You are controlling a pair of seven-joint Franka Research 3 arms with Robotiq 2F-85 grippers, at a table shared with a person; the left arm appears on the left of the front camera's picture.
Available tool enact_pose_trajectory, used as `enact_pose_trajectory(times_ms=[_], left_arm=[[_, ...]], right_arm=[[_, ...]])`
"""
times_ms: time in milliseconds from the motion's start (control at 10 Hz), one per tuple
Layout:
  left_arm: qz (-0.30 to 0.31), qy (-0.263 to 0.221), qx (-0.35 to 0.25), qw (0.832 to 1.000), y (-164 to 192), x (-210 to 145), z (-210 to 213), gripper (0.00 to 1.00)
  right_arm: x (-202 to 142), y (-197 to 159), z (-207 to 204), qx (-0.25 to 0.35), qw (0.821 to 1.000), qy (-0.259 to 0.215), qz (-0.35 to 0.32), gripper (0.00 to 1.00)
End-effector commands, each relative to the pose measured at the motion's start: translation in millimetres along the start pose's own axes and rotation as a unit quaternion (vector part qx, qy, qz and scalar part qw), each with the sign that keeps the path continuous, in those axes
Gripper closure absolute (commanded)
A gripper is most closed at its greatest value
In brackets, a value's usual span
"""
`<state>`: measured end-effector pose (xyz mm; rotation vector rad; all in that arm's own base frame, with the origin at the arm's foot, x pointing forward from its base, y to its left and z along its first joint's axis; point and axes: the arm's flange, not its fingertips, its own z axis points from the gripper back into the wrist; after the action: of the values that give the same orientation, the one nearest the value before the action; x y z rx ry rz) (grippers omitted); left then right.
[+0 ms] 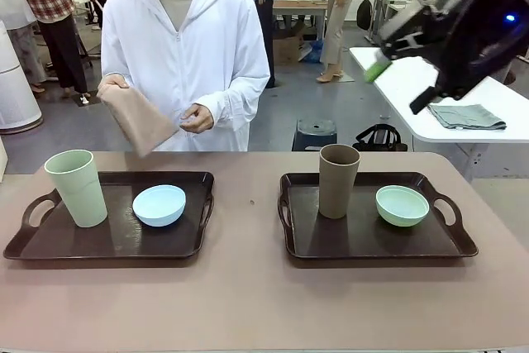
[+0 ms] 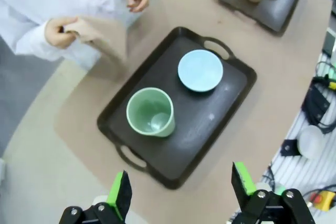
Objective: Set up a tray with a mat and arrange the tableware.
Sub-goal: Pick up the Picnic Bowl and Reusable plastic cup from the Handle tray in front of the human's position and hold them in the air.
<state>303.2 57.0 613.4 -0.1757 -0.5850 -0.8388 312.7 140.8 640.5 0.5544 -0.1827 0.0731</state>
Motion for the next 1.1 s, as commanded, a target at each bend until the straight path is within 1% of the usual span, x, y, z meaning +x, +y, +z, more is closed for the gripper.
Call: enact_pose_trajectory(times_ms=[0,100,400,500,600,700,800,900,1000], left_arm=[[0.011,-0.006,-0.038,0.999,-3.8,9.9,-5.2,0.0],[0.0,0.0,0.0,1.0,0.0,0.0,0.0,0.0],[0.0,0.0,0.0,1.0,0.0,0.0,0.0,0.0],[-0.005,-0.004,-0.008,1.0,-0.1,1.7,-1.7,0.0],[-0.092,-0.107,-0.004,0.99,22.3,2.0,-14.9,0.0],[-0.104,-0.13,-0.023,0.986,41.9,4.0,-28.3,0.0],[-0.148,-0.116,-0.036,0.982,56.5,8.0,-44.7,0.0],[-0.179,-0.111,-0.056,0.976,60.8,7.4,-57.8,0.0],[-0.196,-0.109,-0.074,0.972,64.3,6.3,-71.7,0.0]], right_arm=[[18.5,-0.6,-12.0,0.005,1.0,0.025,0.004,0.0],[0.0,0.0,0.0,0.0,1.0,0.0,0.0,0.0],[0.0,0.0,0.0,0.0,1.0,0.0,0.0,0.0],[6.5,2.3,-1.6,0.007,1.0,0.006,0.006,0.0],[8.5,16.5,-14.4,-0.035,0.999,0.012,0.016,0.0],[17.2,40.8,-35.3,-0.074,0.996,0.019,0.044,0.0],[33.9,62.8,-56.8,-0.096,0.993,0.036,0.06,0.0],[46.1,76.7,-74.3,-0.098,0.991,0.061,0.071,0.0],[56.9,91.0,-93.4,-0.1,0.989,0.076,0.082,0.0]])
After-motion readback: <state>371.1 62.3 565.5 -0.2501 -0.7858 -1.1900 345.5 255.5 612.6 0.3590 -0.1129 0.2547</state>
